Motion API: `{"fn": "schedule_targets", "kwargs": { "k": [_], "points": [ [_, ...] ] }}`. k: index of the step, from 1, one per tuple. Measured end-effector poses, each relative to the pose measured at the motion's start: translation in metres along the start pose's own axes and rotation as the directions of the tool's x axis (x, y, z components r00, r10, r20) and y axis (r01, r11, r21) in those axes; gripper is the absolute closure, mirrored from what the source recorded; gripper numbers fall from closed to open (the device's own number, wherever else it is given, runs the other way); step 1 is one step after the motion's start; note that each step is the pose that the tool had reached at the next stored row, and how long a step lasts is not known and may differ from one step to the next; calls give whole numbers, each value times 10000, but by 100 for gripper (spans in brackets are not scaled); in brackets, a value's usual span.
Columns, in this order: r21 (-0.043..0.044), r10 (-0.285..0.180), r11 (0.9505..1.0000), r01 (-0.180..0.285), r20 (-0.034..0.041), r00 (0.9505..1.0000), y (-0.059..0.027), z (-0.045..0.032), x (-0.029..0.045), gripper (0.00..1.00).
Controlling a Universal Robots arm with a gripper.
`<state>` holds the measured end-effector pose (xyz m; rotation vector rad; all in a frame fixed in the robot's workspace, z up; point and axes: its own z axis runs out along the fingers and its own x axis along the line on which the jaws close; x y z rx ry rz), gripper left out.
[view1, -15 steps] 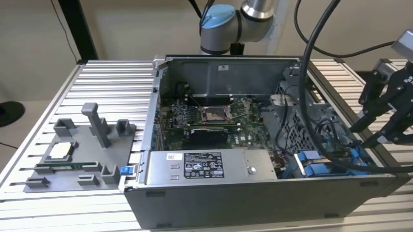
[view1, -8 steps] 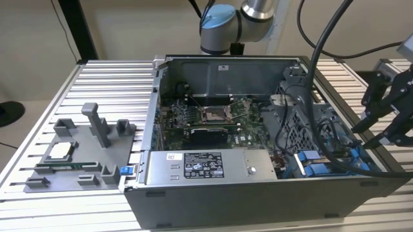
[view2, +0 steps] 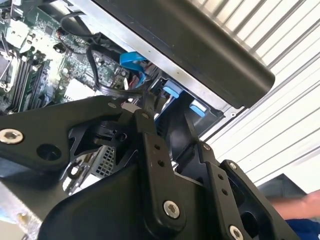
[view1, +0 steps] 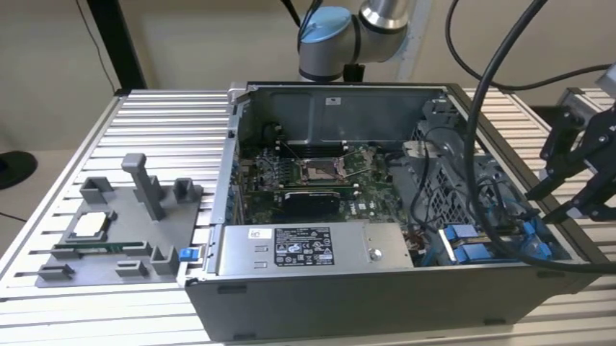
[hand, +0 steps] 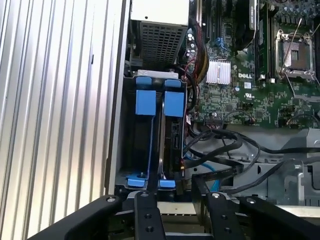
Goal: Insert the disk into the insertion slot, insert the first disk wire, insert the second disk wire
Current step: 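Insert the second disk wire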
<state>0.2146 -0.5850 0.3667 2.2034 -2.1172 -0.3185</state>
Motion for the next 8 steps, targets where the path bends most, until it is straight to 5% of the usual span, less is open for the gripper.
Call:
{"fn": "schedule_targets", "kwargs": {
  "k": [8],
  "points": [
    [-51,-242,9997,243,157,9996,-36,43,15,0]
  ]
}}
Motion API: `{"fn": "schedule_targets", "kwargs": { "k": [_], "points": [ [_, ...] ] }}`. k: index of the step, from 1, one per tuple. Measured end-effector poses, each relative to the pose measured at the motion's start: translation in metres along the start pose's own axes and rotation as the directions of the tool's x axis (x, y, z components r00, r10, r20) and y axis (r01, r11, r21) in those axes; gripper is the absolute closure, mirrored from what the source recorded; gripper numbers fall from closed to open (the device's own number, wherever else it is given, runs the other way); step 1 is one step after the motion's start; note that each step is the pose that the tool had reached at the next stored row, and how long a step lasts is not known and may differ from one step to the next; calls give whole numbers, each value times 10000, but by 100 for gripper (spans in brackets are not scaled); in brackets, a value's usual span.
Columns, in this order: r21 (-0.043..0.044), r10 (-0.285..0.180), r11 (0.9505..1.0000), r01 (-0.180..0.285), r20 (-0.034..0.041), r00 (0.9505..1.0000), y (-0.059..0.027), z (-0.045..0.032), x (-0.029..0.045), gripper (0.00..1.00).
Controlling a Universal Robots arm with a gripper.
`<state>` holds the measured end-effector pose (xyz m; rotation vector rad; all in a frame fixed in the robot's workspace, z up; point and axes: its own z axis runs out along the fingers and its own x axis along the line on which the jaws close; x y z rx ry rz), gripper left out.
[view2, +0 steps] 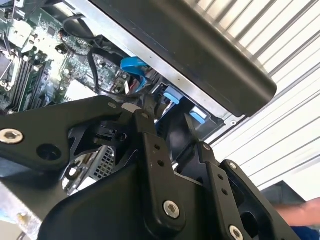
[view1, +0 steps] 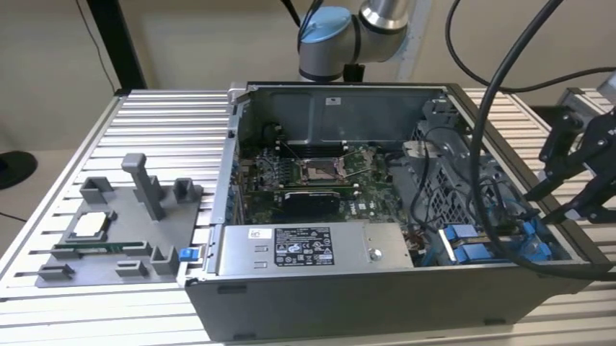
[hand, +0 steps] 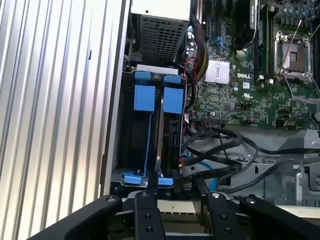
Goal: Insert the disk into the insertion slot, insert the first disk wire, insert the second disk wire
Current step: 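Insert the second disk wire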
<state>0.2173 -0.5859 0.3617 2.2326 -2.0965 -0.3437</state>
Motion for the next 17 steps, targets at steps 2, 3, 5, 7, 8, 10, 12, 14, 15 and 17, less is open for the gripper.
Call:
{"fn": "schedule_targets", "kwargs": {
  "k": [2,3,5,7,8,10,12,14,15,17],
  "points": [
    [-56,-59,10000,59,27,10000,-3,11,6,0],
    [-85,-83,9999,83,39,10000,-4,15,9,0],
    [-150,-126,9998,127,72,9999,-8,26,16,0],
    [-195,-151,9997,153,105,9998,-20,32,23,0],
    [-211,-161,9996,163,123,9998,-30,34,27,0],
    [-251,-172,9995,176,172,9997,-50,37,34,0],
    [-329,-176,9993,184,243,9996,-68,40,42,0],
    [-447,-173,9988,186,312,9994,-80,43,51,0],
    [-518,-168,9985,186,345,9993,-87,45,57,0],
    [-631,-162,9978,187,400,9991,-100,48,66,0]
  ]
}}
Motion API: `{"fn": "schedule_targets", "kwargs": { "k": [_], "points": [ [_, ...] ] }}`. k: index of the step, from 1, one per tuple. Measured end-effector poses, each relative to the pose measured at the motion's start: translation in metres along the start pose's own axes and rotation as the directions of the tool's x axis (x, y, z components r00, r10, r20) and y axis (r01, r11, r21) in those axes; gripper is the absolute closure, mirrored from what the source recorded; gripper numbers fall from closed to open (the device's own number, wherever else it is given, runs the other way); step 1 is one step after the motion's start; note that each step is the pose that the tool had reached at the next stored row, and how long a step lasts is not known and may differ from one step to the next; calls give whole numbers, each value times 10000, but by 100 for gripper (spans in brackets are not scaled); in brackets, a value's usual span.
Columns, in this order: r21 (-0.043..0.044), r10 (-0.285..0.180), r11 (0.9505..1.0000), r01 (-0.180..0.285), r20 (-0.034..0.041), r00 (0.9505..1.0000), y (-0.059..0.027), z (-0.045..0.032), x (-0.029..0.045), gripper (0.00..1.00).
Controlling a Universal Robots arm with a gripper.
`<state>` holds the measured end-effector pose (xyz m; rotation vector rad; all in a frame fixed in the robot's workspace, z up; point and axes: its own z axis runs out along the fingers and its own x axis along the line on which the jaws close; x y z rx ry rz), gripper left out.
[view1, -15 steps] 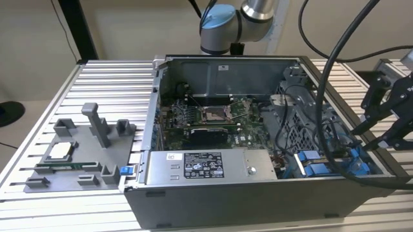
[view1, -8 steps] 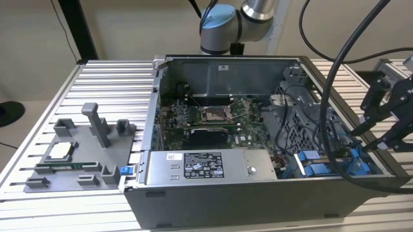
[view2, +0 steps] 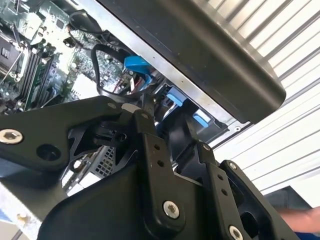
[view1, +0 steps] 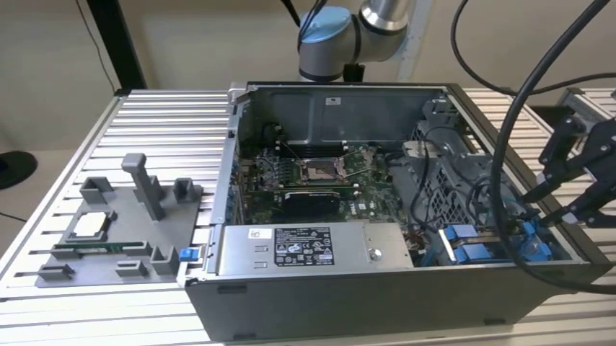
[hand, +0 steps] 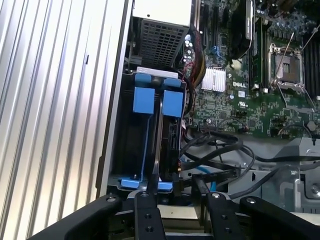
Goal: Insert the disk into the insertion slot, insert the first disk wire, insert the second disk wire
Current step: 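Insert the second disk wire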
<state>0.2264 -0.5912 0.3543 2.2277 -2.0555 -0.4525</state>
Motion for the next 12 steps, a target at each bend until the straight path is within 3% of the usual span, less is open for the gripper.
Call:
{"fn": "schedule_targets", "kwargs": {
  "k": [4,9,12],
  "points": [
    [-184,5,9998,-3,94,10000,-27,0,18,0],
    [-214,-18,9998,23,203,9998,-38,3,45,0],
    [-221,-25,9998,30,226,9997,-37,1,58,0]
  ]
}}
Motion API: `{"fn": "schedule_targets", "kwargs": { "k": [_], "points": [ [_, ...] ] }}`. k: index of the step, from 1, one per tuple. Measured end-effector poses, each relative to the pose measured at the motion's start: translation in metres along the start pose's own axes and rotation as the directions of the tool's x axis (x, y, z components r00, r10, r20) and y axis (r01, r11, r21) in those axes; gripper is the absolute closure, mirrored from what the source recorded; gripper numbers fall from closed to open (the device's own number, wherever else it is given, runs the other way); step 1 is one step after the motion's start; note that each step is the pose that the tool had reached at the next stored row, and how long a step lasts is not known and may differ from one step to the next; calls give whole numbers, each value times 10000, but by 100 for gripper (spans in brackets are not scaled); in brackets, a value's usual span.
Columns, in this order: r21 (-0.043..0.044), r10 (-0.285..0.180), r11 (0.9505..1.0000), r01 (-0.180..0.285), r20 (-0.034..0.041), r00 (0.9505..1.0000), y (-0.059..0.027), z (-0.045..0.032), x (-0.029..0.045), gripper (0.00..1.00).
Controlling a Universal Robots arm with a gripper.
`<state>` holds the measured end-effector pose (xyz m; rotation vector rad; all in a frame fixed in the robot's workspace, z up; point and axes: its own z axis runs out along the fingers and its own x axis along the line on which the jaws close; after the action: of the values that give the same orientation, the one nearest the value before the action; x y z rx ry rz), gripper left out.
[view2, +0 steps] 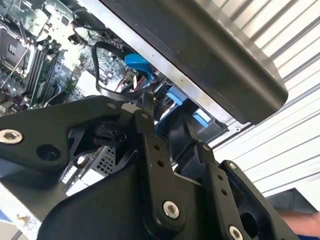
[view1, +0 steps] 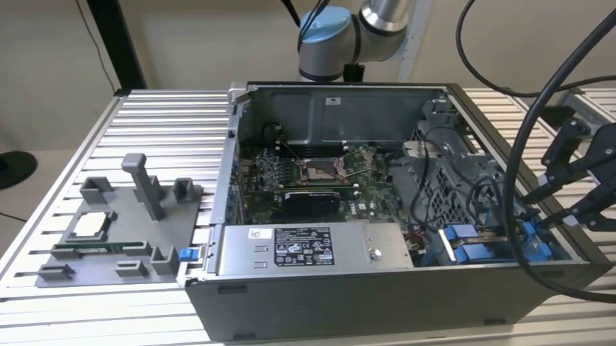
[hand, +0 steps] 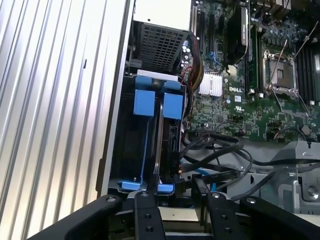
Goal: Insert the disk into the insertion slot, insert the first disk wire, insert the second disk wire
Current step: 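Insert the second disk wire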
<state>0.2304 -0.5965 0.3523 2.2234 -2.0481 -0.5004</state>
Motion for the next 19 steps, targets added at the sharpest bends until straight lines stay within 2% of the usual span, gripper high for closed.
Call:
{"fn": "schedule_targets", "kwargs": {
  "k": [18,19],
  "points": [
    [-47,9,10000,-9,7,10000,-6,25,5,0],
    [-51,9,10000,-9,7,10000,-7,25,5,100]
  ]
}}
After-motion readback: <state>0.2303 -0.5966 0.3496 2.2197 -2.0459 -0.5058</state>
